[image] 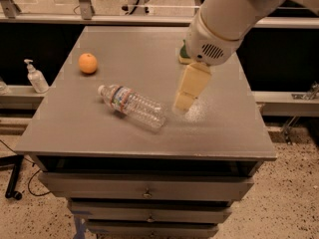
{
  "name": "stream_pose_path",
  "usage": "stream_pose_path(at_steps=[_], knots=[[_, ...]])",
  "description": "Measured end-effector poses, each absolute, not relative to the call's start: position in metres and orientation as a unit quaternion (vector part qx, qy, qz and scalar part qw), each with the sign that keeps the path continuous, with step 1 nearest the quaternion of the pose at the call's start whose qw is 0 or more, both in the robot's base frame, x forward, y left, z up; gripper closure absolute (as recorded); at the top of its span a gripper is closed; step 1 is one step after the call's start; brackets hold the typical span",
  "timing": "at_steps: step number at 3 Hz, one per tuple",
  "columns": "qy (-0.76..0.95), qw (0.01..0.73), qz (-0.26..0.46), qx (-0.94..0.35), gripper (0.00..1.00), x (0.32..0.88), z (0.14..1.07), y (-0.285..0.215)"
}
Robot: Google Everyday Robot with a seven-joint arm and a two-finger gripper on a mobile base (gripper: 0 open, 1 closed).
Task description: Place water bottle upright
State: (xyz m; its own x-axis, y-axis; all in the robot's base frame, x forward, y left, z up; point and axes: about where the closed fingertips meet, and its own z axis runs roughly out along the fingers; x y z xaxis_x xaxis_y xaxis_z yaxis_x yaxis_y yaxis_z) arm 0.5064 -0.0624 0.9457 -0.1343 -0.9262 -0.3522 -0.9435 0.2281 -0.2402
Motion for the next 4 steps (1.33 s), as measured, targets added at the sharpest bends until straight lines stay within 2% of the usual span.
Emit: stream_pose_path(at_steps=[4], knots=[[0.798,0.165,0.061,-0.577,0.00,0.532,0.898,0.047]])
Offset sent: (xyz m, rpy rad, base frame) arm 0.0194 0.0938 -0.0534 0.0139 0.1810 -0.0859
